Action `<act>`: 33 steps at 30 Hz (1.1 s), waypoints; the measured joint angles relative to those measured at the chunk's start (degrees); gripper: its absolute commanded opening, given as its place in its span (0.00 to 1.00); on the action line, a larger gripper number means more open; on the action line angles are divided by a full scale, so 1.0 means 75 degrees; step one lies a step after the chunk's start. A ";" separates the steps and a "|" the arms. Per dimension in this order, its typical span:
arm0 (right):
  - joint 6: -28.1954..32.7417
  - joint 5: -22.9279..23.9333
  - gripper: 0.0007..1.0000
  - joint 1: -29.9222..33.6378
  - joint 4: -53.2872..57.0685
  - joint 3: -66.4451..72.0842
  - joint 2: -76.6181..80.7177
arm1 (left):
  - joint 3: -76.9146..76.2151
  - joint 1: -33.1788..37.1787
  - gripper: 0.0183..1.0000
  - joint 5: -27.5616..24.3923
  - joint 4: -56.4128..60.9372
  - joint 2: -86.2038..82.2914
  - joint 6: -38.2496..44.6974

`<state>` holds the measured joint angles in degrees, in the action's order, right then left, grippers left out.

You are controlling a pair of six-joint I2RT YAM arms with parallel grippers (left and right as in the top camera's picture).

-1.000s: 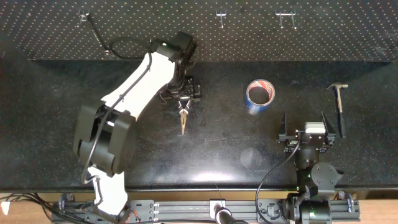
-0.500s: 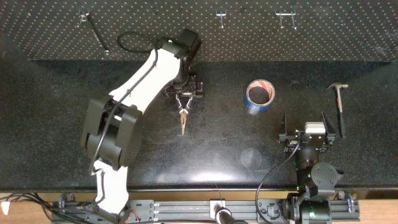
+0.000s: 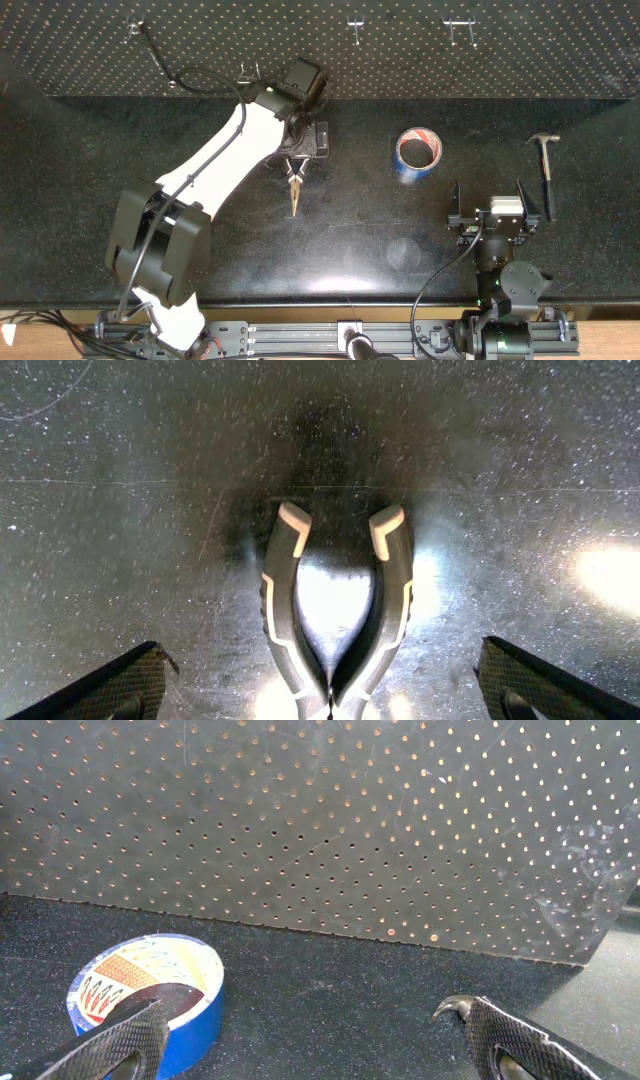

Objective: Place Tools Onto Pegboard

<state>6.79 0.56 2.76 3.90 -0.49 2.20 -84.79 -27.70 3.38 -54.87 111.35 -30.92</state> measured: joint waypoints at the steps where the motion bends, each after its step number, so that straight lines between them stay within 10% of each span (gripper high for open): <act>1: 0.0000 0.0000 0.98 0.0000 0.0000 0.0000 0.0000 | 0.0000 0.0000 0.99 0.0000 0.0023 0.0003 -0.0006; 33: 0.0000 0.0000 0.98 0.0000 0.0000 0.0000 0.0000 | 0.0536 0.0166 1.00 -0.0341 0.0848 0.0516 0.0376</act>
<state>6.79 0.56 2.76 3.90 -0.49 2.20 -80.77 -26.46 0.82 -48.51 115.22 -28.10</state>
